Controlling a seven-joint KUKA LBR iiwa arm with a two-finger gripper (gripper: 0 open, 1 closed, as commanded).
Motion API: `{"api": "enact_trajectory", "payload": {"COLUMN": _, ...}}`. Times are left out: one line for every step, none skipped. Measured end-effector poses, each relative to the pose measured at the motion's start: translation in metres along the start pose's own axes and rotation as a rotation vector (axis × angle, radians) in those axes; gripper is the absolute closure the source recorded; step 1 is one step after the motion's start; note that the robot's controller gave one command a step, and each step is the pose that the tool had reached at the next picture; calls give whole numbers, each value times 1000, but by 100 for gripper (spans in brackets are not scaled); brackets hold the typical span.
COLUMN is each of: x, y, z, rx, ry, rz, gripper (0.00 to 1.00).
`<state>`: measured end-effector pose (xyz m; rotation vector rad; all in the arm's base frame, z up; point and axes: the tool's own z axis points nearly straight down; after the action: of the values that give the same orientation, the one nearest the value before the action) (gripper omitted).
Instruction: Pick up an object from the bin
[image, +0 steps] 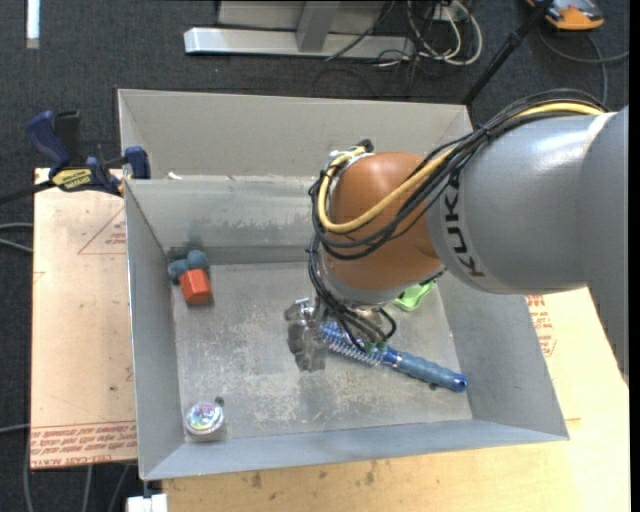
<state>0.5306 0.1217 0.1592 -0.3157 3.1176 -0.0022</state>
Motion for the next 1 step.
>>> {"api": "enact_trajectory", "payload": {"x": -1, "y": 3, "z": -91, "rx": -3, "ry": -4, "rz": -12, "gripper": 100}}
